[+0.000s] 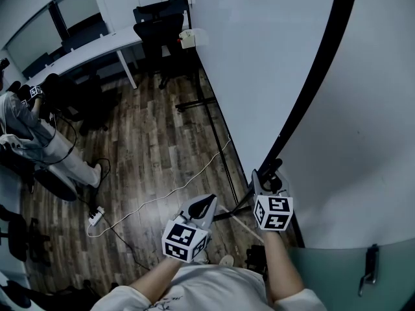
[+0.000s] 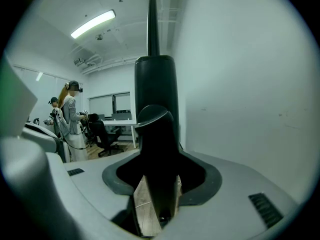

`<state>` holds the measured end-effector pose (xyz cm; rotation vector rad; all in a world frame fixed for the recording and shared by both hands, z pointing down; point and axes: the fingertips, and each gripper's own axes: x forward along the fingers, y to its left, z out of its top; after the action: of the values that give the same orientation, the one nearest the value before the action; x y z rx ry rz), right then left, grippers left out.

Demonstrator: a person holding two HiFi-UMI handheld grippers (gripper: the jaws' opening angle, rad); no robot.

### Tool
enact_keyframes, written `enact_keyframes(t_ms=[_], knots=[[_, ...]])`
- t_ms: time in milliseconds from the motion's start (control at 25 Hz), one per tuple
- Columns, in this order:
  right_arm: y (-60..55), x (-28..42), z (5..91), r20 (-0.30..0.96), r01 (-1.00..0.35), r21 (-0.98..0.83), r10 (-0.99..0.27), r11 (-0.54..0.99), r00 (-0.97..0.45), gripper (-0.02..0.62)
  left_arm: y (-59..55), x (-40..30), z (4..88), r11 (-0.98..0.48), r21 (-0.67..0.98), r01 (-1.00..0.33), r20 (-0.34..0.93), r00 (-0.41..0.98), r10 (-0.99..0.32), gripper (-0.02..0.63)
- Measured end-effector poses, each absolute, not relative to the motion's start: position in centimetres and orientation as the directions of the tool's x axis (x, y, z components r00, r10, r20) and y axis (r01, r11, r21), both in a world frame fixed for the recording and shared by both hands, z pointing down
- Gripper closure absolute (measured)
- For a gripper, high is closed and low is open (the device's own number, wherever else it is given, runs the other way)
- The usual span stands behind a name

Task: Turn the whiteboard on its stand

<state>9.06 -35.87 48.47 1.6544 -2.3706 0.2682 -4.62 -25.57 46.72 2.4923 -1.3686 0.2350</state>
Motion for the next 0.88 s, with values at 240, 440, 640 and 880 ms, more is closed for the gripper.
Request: enact_keyframes(t_ms=[240,440,640,880], knots=[[-34.3,9.5,48.0,0.294,-0.942,-0.008,-0.900,0.334,-0.322,0.403,-24.6,-4.4,46.2,-0.515,0.174,-0.839,0.272,0.544,-0.794,0.595],[-33.1,10.0,48.3,0.290,-0.945,-0.006,-0.904,0.328,-0.315,0.403,-24.1,-4.1,46.4,-0.522,0.172,-0.836,0.269,0.549,-0.791,0.595],[-31.5,10.7,48.3,0.285,-0.949,-0.005,-0.909,0.315,-0.303,0.403,-23.2,-3.8,46.0,-0.529,0.169,-0.832,0.264,0.555,-0.788,0.595],[-29.7,11.6,48.7,0.286,-0.950,-0.004,-0.910,0.314,-0.302,0.405,-22.4,-3.2,46.4,-0.538,0.165,-0.827,0.263,0.562,-0.784,0.595]])
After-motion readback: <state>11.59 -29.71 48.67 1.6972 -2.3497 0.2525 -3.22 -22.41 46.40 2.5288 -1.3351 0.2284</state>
